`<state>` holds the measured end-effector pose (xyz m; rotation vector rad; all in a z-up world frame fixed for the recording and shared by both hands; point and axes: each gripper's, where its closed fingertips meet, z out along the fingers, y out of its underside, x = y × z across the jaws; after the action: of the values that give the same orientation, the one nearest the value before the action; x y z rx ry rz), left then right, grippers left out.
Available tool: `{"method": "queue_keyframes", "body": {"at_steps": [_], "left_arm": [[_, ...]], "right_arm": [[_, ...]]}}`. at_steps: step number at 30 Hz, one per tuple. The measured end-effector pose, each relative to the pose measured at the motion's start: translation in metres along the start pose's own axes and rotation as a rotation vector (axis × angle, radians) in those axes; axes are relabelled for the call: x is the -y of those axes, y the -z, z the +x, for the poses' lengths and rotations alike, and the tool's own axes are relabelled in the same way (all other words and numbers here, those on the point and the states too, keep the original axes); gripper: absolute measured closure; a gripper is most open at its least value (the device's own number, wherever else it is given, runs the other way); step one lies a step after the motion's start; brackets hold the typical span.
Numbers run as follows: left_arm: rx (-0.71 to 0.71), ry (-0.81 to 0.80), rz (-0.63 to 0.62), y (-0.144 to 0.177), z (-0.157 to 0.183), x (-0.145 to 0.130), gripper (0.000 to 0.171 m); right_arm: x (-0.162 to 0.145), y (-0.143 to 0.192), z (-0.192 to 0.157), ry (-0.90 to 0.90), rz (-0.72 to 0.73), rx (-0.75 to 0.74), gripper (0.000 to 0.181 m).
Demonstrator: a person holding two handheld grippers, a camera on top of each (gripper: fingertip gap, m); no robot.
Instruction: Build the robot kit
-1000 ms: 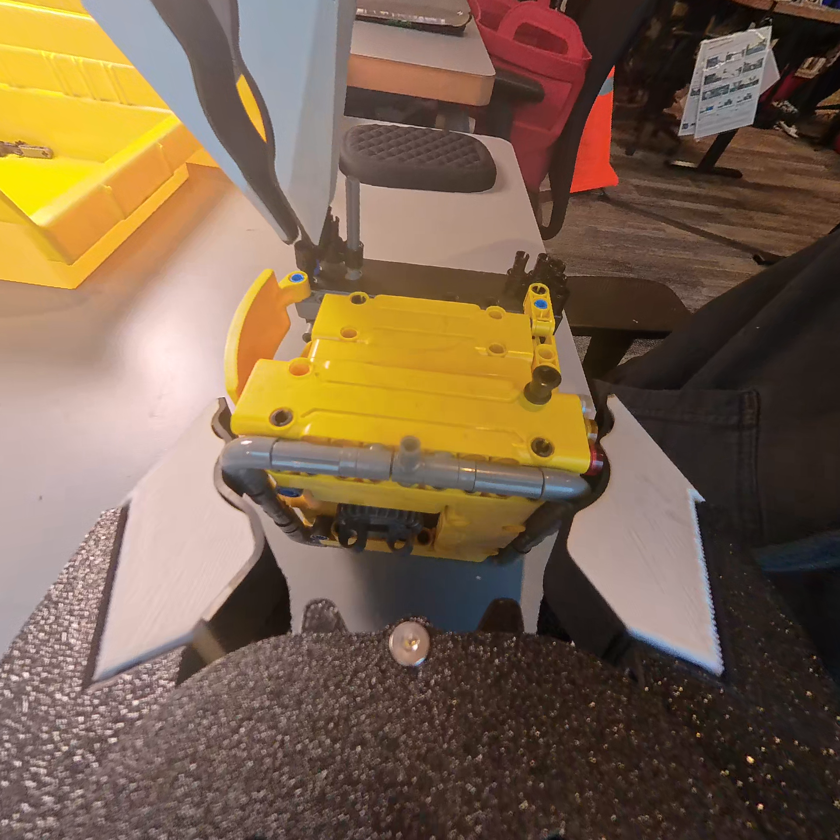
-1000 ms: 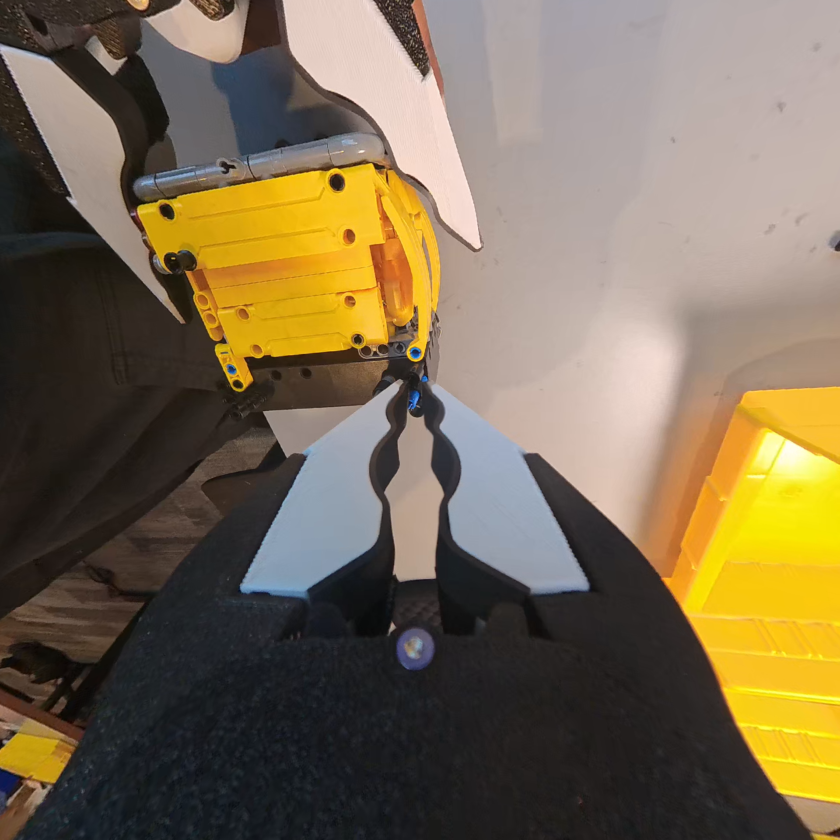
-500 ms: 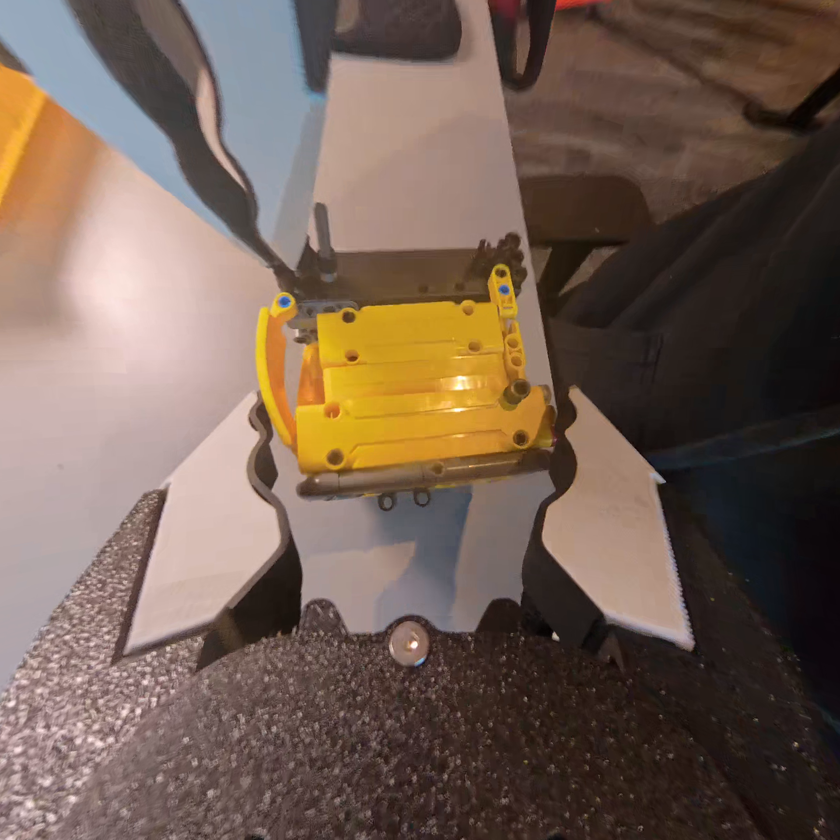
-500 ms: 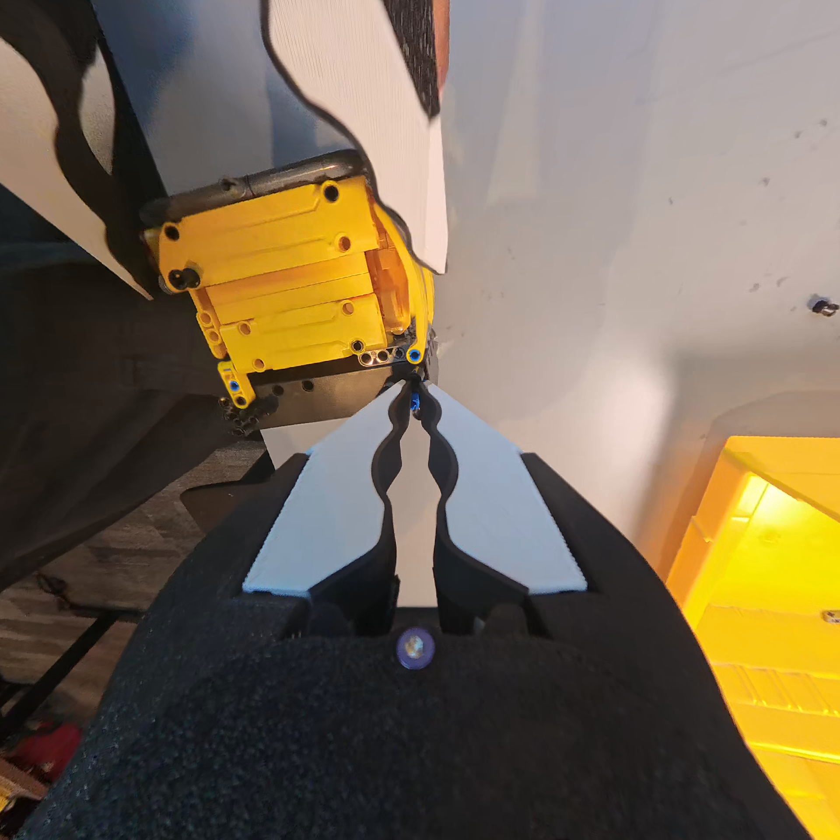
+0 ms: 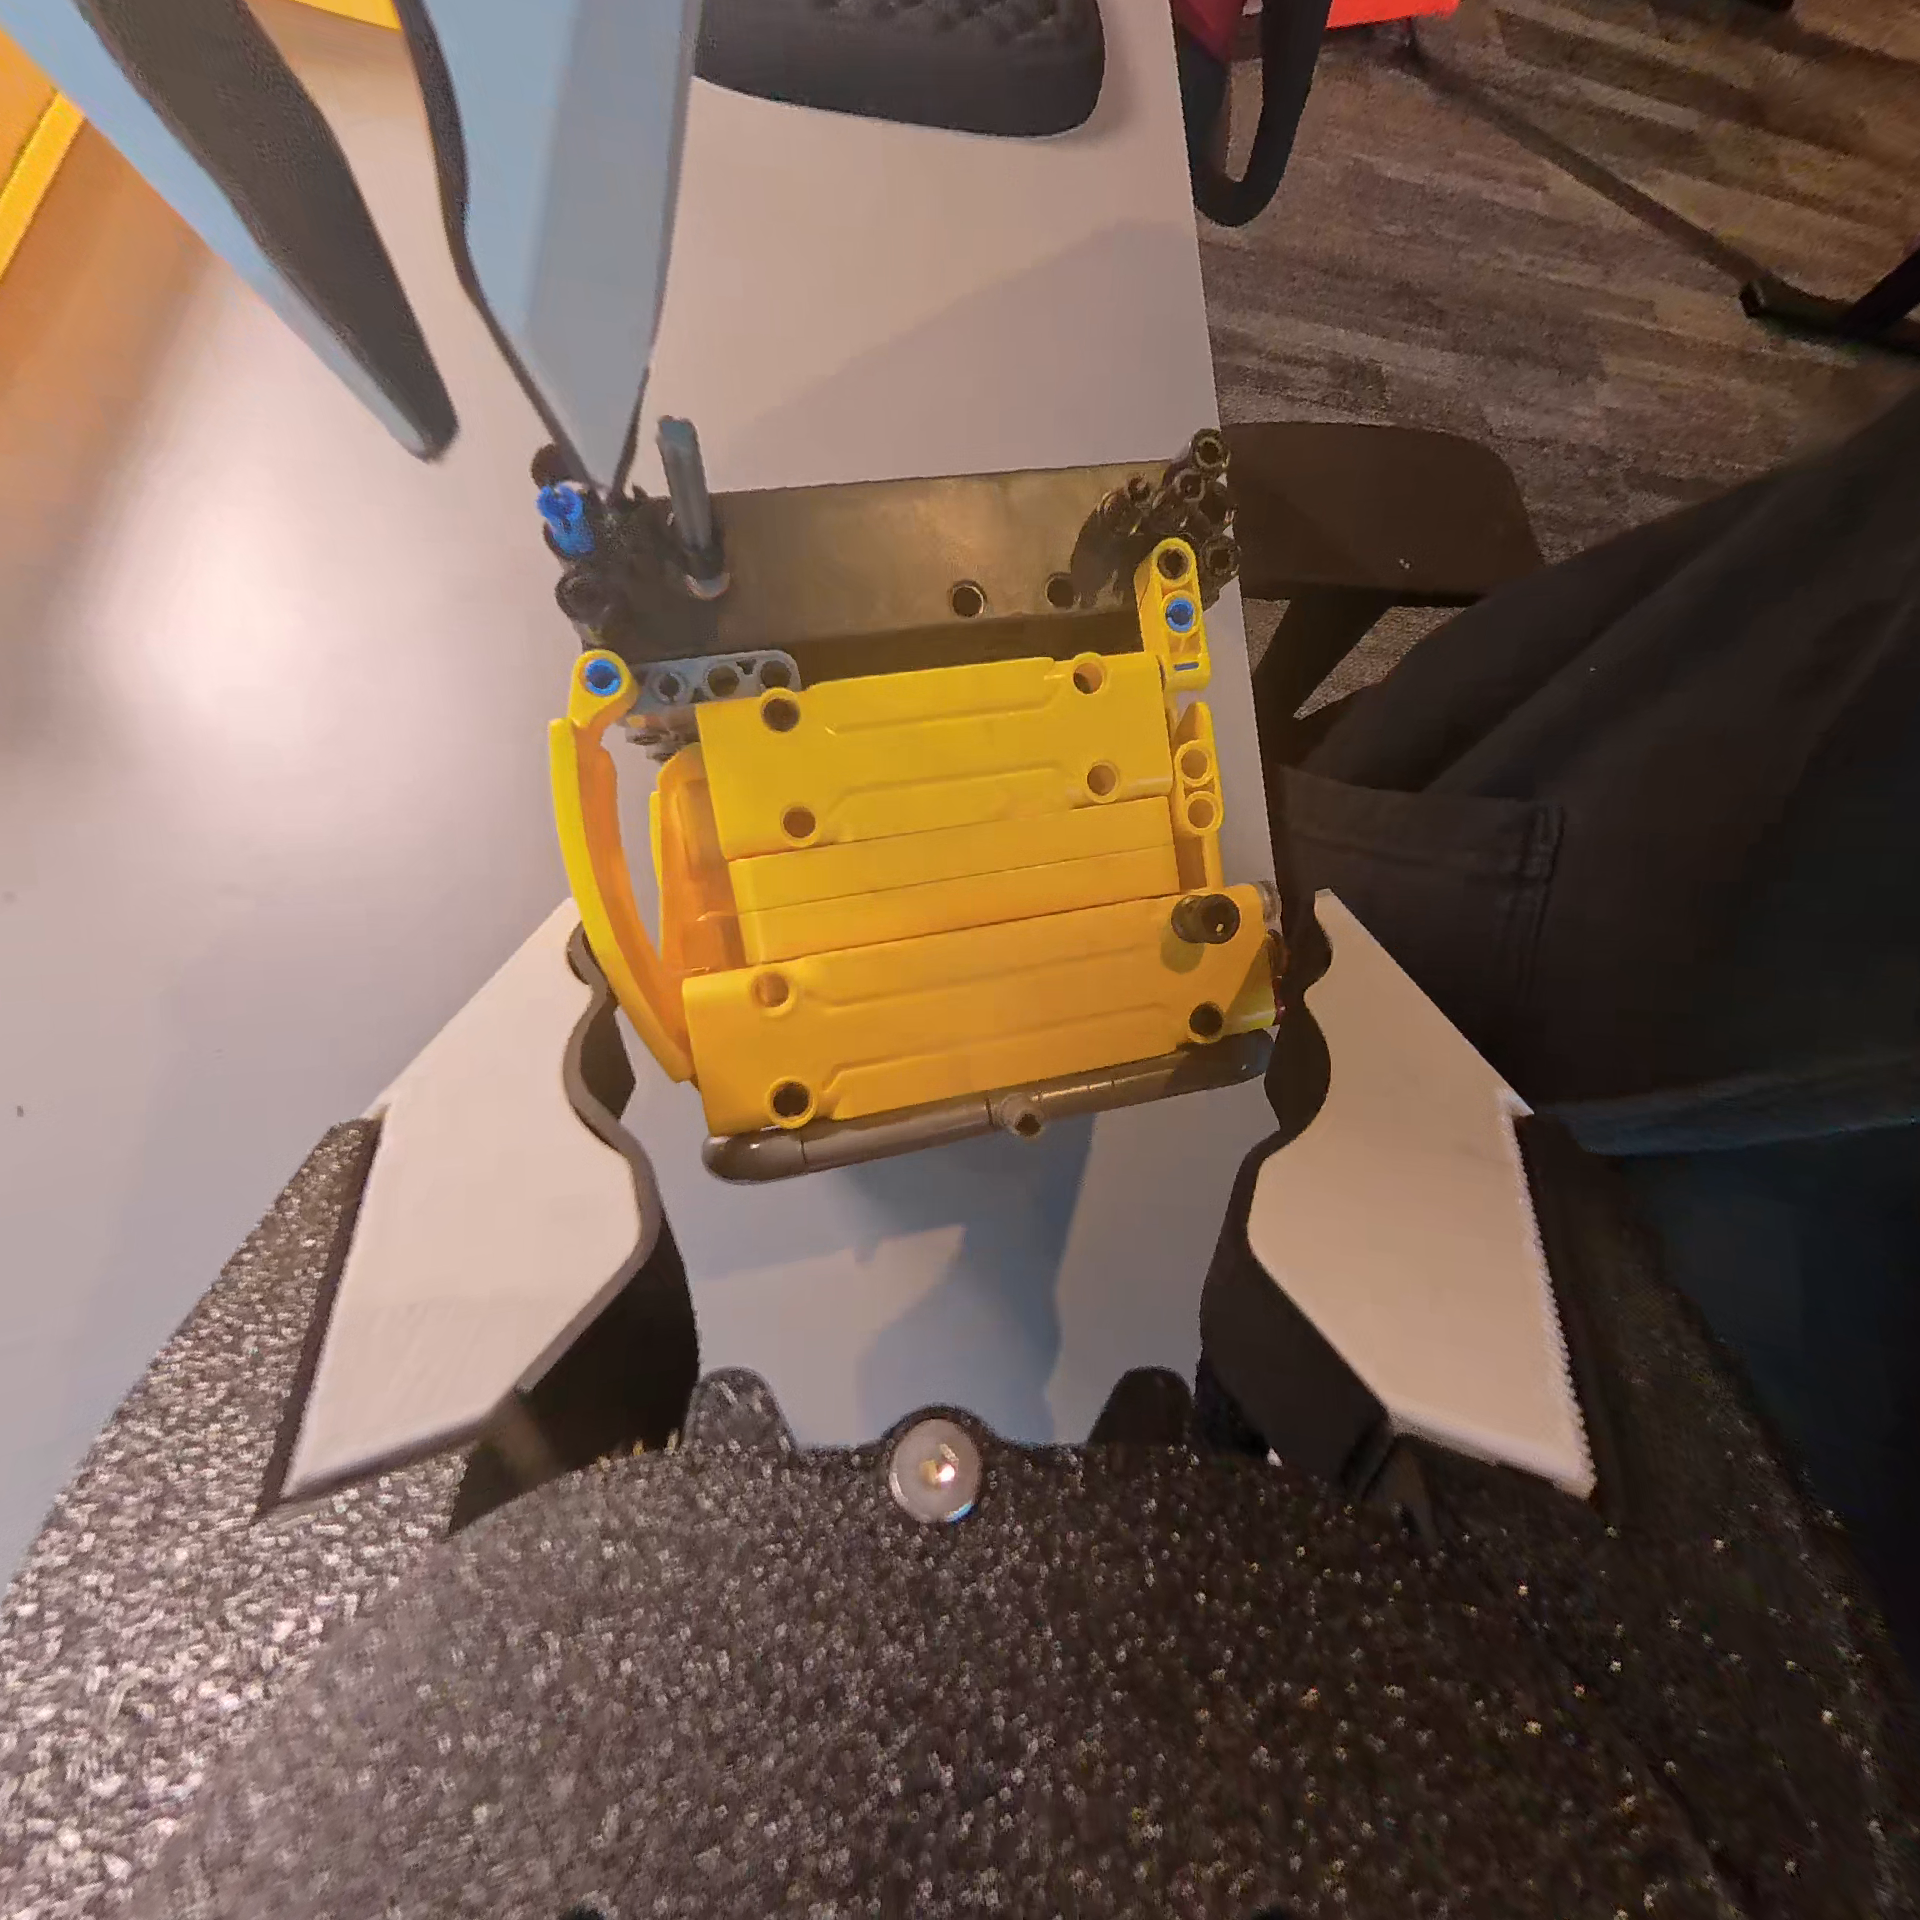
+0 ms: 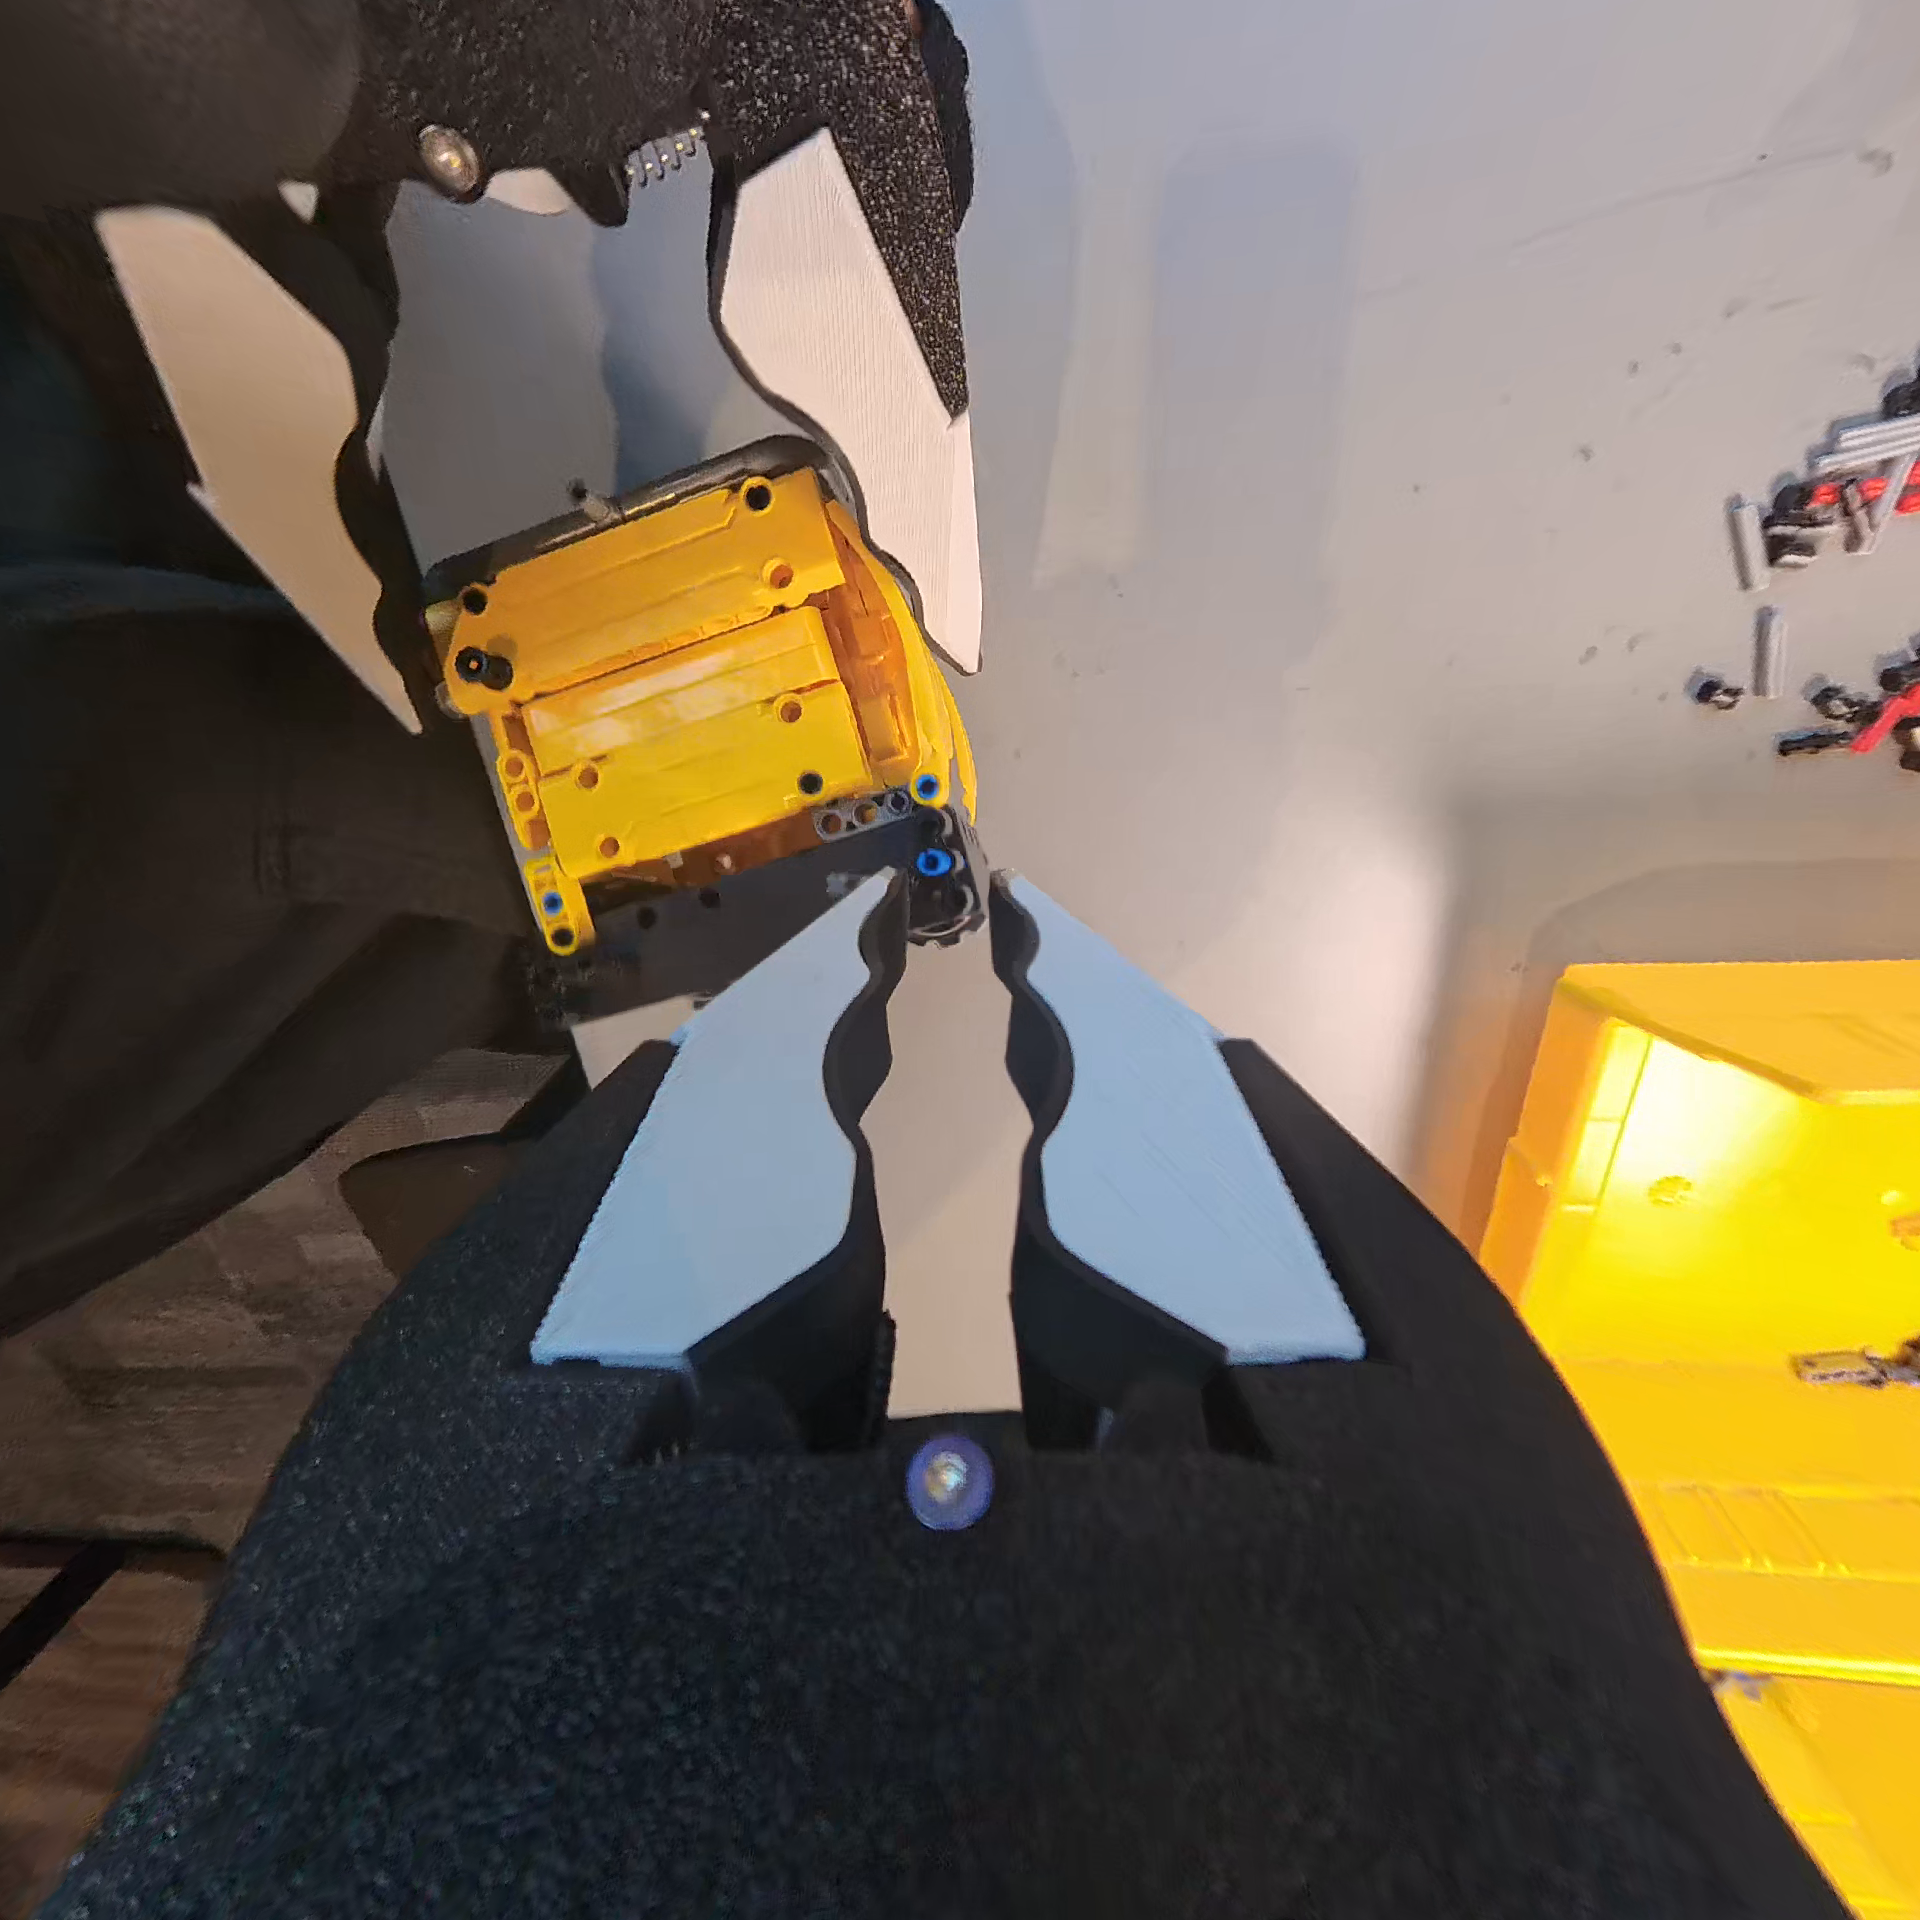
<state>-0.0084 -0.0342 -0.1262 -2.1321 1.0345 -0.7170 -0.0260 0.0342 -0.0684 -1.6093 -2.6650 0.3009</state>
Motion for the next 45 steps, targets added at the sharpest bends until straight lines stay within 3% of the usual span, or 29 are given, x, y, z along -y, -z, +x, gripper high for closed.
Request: {"method": "queue_keyframes", "body": {"at_steps": [1,8,11,22,24,29,34,45], "left_arm": [[-0.007,-0.006,-0.006,0.001,0.0,-0.001,0.048],[-0.08,-0.095,-0.044,0.006,-0.003,-0.004,0.048],[-0.115,-0.089,-0.042,0.006,-0.004,-0.003,0.047],[-0.176,-0.051,0.173,0.007,-0.001,0.016,0.048],[-0.148,-0.007,0.221,0.011,0.0,0.019,0.05],[-0.015,0.081,0.269,0.005,0.007,0.012,0.02],[-0.007,0.096,0.329,-0.015,0.002,0.017,0.027],[-0.15,-0.055,0.185,-0.013,0.003,0.009,0.028]], "right_arm": [[0.0,0.003,0.0,0.018,0.025,0.005,0.165],[-0.002,-0.008,-0.004,0.225,0.155,0.02,0.161],[-0.004,-0.011,-0.005,0.275,0.17,0.022,0.169],[-0.017,-0.016,-0.006,0.317,0.18,0.085,0.169],[-0.02,-0.018,-0.005,0.307,0.181,0.084,0.169],[-0.02,-0.018,-0.007,0.273,0.236,0.066,0.169],[-0.022,-0.018,-0.01,0.257,0.256,0.069,0.169],[-0.032,-0.021,-0.015,0.298,0.233,0.075,0.171]]}}
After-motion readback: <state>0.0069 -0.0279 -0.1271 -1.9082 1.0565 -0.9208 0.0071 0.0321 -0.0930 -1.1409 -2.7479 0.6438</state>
